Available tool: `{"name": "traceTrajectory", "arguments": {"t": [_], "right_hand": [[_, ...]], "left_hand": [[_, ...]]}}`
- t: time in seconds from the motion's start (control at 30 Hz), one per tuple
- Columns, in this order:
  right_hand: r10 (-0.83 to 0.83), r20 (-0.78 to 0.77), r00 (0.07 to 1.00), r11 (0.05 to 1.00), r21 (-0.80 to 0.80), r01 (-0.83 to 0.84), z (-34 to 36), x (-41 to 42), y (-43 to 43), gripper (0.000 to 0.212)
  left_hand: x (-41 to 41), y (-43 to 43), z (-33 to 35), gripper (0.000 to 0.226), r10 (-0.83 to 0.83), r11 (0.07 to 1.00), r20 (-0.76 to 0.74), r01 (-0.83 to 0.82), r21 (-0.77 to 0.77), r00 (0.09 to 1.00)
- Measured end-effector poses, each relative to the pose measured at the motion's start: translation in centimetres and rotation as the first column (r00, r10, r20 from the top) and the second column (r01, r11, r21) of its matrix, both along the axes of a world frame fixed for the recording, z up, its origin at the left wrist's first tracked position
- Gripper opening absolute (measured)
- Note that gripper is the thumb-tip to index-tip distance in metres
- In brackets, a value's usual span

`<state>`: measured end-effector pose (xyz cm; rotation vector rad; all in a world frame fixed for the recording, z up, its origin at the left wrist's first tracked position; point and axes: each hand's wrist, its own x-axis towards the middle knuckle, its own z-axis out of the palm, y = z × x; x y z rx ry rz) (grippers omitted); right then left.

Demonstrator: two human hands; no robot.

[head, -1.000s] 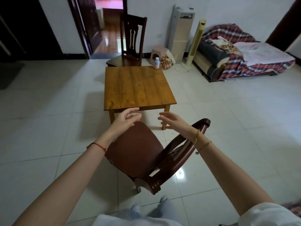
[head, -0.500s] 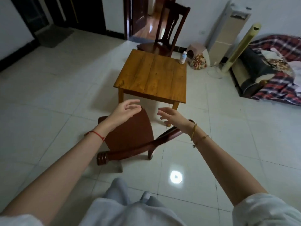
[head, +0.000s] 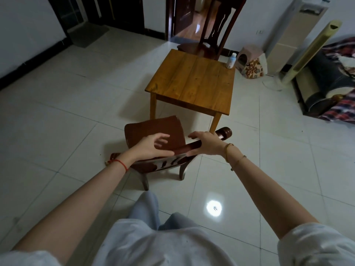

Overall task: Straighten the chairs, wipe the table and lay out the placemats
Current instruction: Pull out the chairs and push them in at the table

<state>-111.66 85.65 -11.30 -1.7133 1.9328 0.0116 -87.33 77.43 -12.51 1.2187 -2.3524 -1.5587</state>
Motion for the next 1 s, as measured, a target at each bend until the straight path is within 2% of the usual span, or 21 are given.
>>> {"name": "traceTrajectory", "arguments": {"t": [0.13, 0.27, 0.37, 0.63, 0.9, 1.0], "right_hand": [[0.151, -0.256, 0.955, 0.982, -0.072, -0.175, -1.3, 0.0, 0.1, 0.066], [0.068, -0.294, 0.953, 0.982, -0.150, -0.116, -1.7, 0.6, 0.2, 0.046], [0.032, -0.284, 0.958, 0.987, -0.142, -0.075, -1.6, 1.0, 0.2, 0.046], [-0.026, -0.252, 0.967, 0.988, -0.153, -0.013, -1.6, 1.5, 0.7, 0.041], [-0.121, -0.222, 0.968, 0.976, -0.205, 0.075, -2.5, 2.9, 0.1, 0.036], [-0.178, -0.218, 0.960, 0.969, -0.209, 0.132, -3.4, 3.8, -0.5, 0.036]], "left_hand": [[0.2, 0.5, -1.4, 0.087, -0.078, 0.981, 0.156, 0.104, -0.165, 0.985], [0.0, 1.6, -1.4, 0.072, -0.116, 0.876, 0.363, 0.268, -0.402, 0.925], [0.1, 2.2, -1.2, 0.053, -0.065, 0.839, 0.348, 0.240, -0.488, 0.935], [0.6, 2.1, -1.2, 0.047, -0.096, 0.821, 0.325, 0.259, -0.509, 0.941], [1.2, -1.3, -1.4, 0.053, -0.152, 0.840, 0.378, 0.321, -0.438, 0.913], [1.4, -3.5, -1.1, 0.054, -0.174, 0.815, 0.420, 0.369, -0.446, 0.891]]}}
